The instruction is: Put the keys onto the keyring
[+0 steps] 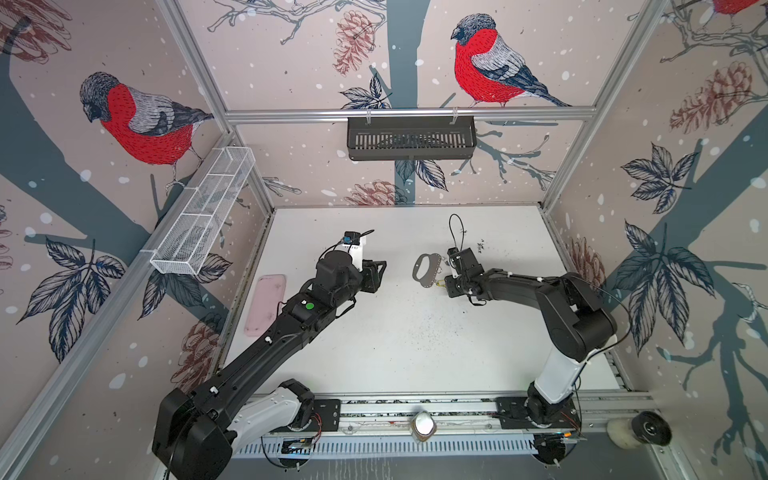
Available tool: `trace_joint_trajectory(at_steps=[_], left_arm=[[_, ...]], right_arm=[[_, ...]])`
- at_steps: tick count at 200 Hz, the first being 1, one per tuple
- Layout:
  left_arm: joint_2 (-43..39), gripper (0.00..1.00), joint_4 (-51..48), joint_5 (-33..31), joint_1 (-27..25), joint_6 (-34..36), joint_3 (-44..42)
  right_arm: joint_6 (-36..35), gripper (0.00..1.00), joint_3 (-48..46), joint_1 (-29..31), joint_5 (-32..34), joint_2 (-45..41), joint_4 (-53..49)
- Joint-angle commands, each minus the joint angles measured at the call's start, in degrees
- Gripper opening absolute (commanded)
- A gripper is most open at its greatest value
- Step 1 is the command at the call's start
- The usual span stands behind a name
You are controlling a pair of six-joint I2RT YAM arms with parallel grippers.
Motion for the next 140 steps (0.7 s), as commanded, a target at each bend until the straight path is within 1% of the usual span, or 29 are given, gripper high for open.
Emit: trace_joint_trajectory(at_steps=[1, 29, 46, 64, 80, 103, 120, 140], left_arm=[[-0.2, 0.46, 0.0, -0.67, -0.01, 0.6, 0.23], [-0.31, 0.46, -0.87, -0.93, 0.0, 0.9, 0.83], [-0.74, 0.46, -1.36, -1.15, -0.04, 1.2, 0.99], [-1.31, 0.46, -1.81, -1.74, 0.02, 1.55, 0.97], [-1.8, 0.47, -2.03, -2.87, 0.0, 1.93, 1.0], [-1.86, 0.47, -1.88, -3.48, -0.03, 2.4, 1.44], [-1.44, 0.47, -1.93, -3.4, -0.05, 2.87, 1.9], [-0.99, 0.47, -2.97, -4.19, -0.01, 3.8, 2.8]], right_arm=[[-0.76, 0.44, 1.08, -0.18, 2.57, 1.38, -1.46], [-0.59, 0.44, 2.95, -0.7, 2.92, 2.9, -2.2], [-0.48, 0.43, 2.47, -0.92, 2.73, 0.92, -2.44], [0.0, 0.44, 0.5, -2.07, 1.96, -5.41, -2.68], [0.09, 0.46, -0.76, -3.77, 1.53, -13.38, -3.74], [-0.69, 0.5, -1.16, -7.53, -0.64, -23.23, -5.56], [-1.39, 0.51, -0.78, -10.26, -2.17, -27.6, -7.4], [-0.95, 0.52, -0.71, -12.64, -3.18, -30.78, -9.0]])
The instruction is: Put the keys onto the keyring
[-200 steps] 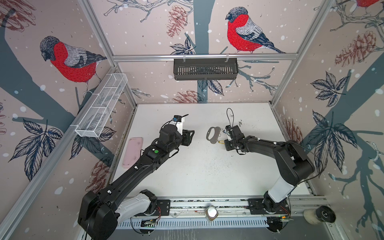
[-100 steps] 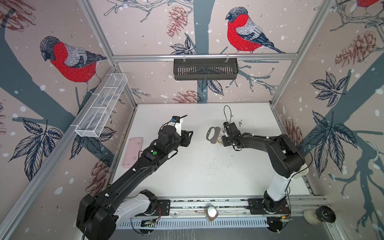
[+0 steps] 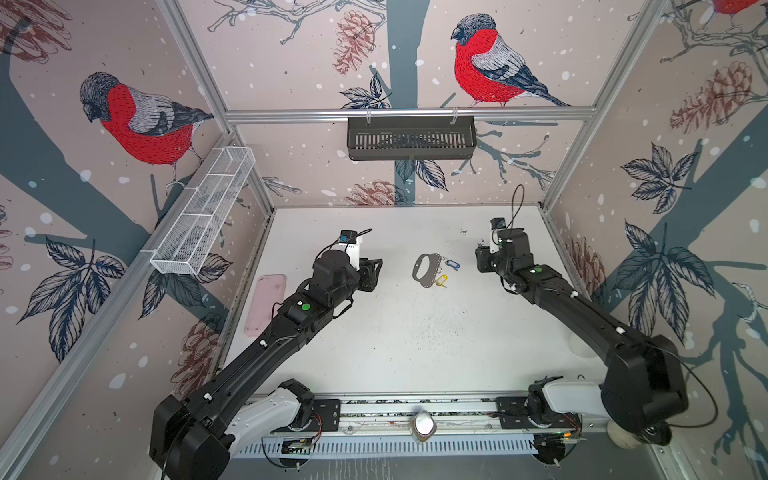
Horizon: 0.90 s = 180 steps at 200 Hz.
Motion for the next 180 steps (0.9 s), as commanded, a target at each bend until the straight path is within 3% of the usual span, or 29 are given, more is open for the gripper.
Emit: trace_joint_trajectory(at_steps=[1, 31, 64, 70, 77, 84, 89, 91, 120, 142, 160, 180], left_arm=[[0.37, 0.47, -0.32, -1.39, -0.03, 2.09, 1.21], [-1.15, 0.53, 4.59, -5.91, 1.14, 5.31, -0.05], [-1.18, 0.56, 7.61, -1.16, 6.93, 7.29, 1.12], [-0.91, 0.58, 8.5, -0.79, 7.79, 8.52, 1.47], [-0.25, 0.69, 9.48, -1.02, 8.93, 10.03, 2.49], [0.95, 0.83, 9.81, -0.84, 10.35, 11.51, 4.19], [2.19, 0.95, 9.43, -0.2, 11.68, 12.26, 5.87], [2.68, 0.97, 9.12, 0.15, 12.11, 12.39, 6.72], [10.8, 0.98, 0.33, 4.81, 19.19, 11.55, 18.82], [13.24, 0.98, -3.41, -5.08, 20.87, 8.92, 20.13], [11.55, 0.99, 2.76, -16.23, 21.13, 8.01, 12.63], [11.04, 0.98, 10.54, -20.62, 23.16, 9.94, 2.96]], right_arm=[[-0.59, 0.52, -0.09, -1.96, -2.67, -2.81, -3.44], [1.35, 0.57, -2.76, -3.78, -2.6, -8.31, -1.97], [2.2, 0.6, -5.09, -5.59, -4.15, -11.07, -2.39], [2.2, 0.61, -5.75, -6.07, -5.29, -11.84, -1.97], [2.48, 0.63, -6.79, -6.54, -6.15, -13.13, -1.06], [3.0, 0.68, -7.78, -7.01, -6.5, -14.3, -0.12], [3.1, 0.94, -8.47, -7.43, -6.96, -15.14, 0.68], [3.16, 0.99, -8.78, -7.65, -7.13, -15.35, 0.99], [4.34, 1.0, -10.19, -11.78, -8.65, -17.9, 2.12], [4.77, 1.0, -9.16, -13.72, -6.52, -17.4, 1.75], [5.25, 1.0, -9.04, -13.82, -1.88, -16.68, 2.25], [8.77, 1.0, -8.76, -13.8, 7.06, -15.72, 2.56]])
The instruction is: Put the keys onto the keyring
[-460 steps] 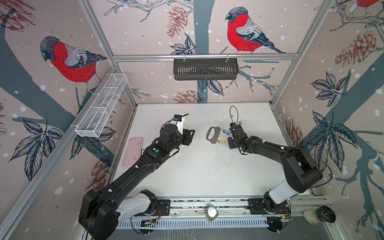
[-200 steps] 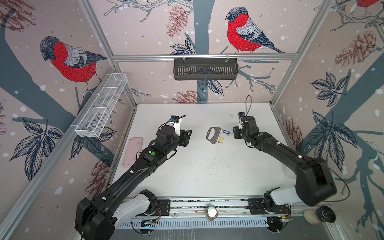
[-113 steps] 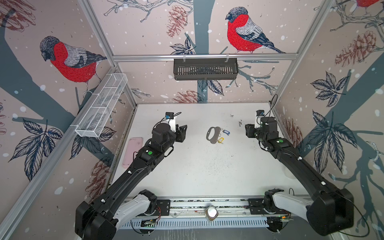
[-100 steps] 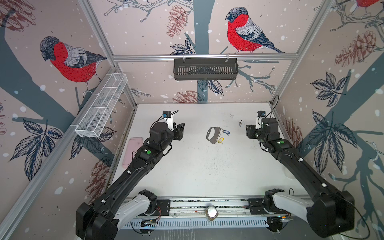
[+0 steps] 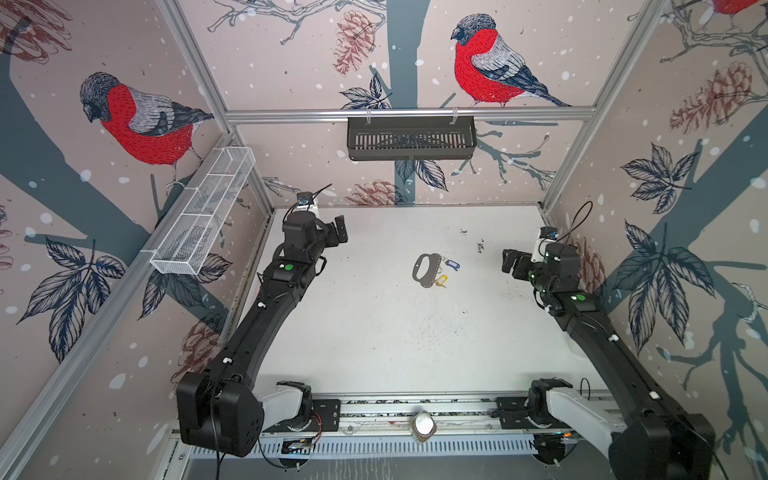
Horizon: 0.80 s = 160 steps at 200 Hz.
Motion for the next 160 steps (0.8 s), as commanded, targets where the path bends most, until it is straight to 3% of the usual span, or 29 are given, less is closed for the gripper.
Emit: trace_joint_trajectory(at_steps=[1, 16, 30, 41, 69, 119, 160], left_arm=[[-0.39, 0.98, 7.86, -10.58, 1.94, 0.6, -7.92], [0.74, 0.99, 14.63, -12.26, 3.63, 3.41, -14.43], [1.51, 0.98, 21.32, -14.89, 3.95, 4.32, -20.12], [2.34, 0.98, 25.18, -13.67, 5.33, 4.14, -23.49], [4.92, 0.99, 36.63, -12.57, 7.17, 6.26, -30.57], [6.74, 0.98, 67.68, -9.13, 7.47, 11.33, -45.56], [13.86, 0.99, 80.34, -5.41, 8.46, 10.24, -49.0]], right_arm=[[4.05, 1.0, 0.62, -0.09, 11.39, 0.77, 2.08], [5.79, 1.0, -0.57, -0.11, 17.94, 1.06, 4.14], [4.36, 1.0, -3.81, -0.17, 19.05, 0.42, 8.91], [1.95, 1.0, -6.51, -0.23, 18.88, 0.32, 13.51], [1.81, 1.0, -8.82, -0.4, 25.98, 2.49, 15.67], [-1.51, 1.0, -12.09, -1.36, 23.36, 5.94, 21.78], [-4.96, 1.0, -19.35, -3.33, 16.24, 5.33, 33.3]])
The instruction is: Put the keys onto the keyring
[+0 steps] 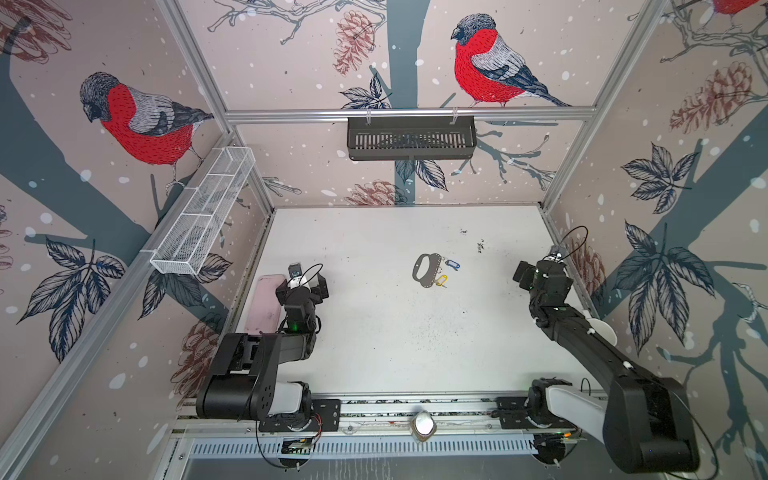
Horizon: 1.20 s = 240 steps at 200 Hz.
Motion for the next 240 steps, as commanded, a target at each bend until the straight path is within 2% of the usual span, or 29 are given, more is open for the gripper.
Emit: trace_joint_trajectory(at_steps=[1, 17, 32, 50, 64, 75, 109, 137, 149, 161, 167, 178, 193, 240], left_arm=[[4.31, 0.98, 16.59, 3.77, 0.41, 0.89, -1.83], [10.05, 0.99, 29.22, 3.76, 0.31, 1.66, -4.57], [6.79, 0.98, 23.39, 3.89, 0.56, 0.43, -4.62], [8.94, 0.98, 24.18, 1.79, 0.53, 0.31, -2.99], [7.93, 0.98, 19.16, 0.69, 0.58, -0.57, -1.37], [8.55, 0.98, 20.12, 0.74, 0.48, -0.26, -1.13], [8.39, 0.98, 19.74, 0.84, 0.51, -0.31, -1.19], [8.56, 0.98, 19.02, 1.2, 0.44, -0.01, -0.68], [8.46, 0.98, 17.92, 1.21, 0.3, 0.25, -0.18], [8.57, 0.98, 18.16, 1.13, 0.24, 0.3, -0.1], [8.51, 0.98, 18.0, 1.05, 0.26, 0.3, -0.09], [8.58, 0.98, 18.06, 0.97, 0.16, 0.39, -0.11], [8.65, 0.98, 18.11, 0.95, 0.04, 0.39, -0.07], [8.49, 0.98, 17.69, 0.82, 0.06, 0.37, 0.01]], right_arm=[[-2.84, 1.0, -3.01, -0.87, -4.6, -0.4, 9.88], [-3.64, 1.0, -5.15, -1.55, -6.4, -0.83, 13.01], [-4.45, 1.0, -7.11, -1.87, -8.01, -1.34, 16.02], [-6.0, 1.0, -10.52, -1.87, -11.08, -1.65, 22.08], [-6.23, 1.0, -13.19, -1.87, -12.76, -1.2, 27.67], [-6.86, 1.0, -15.3, -1.86, -13.79, -0.15, 32.82], [-7.37, 1.0, -16.65, -1.91, -10.86, 8.89, 45.51], [-9.47, 1.0, -15.88, -2.34, -18.23, 17.88, 53.29], [-10.29, 1.0, -16.27, -2.21, -19.32, 24.75, 63.26], [-11.09, 1.0, -14.06, -1.94, -20.65, 20.66, 51.59], [-11.67, 1.0, -14.28, -2.37, -23.34, 21.55, 53.38], [-11.28, 1.0, -15.88, -2.4, -22.83, 22.28, 57.96], [-11.32, 1.0, -14.27, -2.4, -22.49, 21.41, 53.08], [-11.06, 1.0, -14.19, -2.11, -21.2, 21.53, 53.33]])
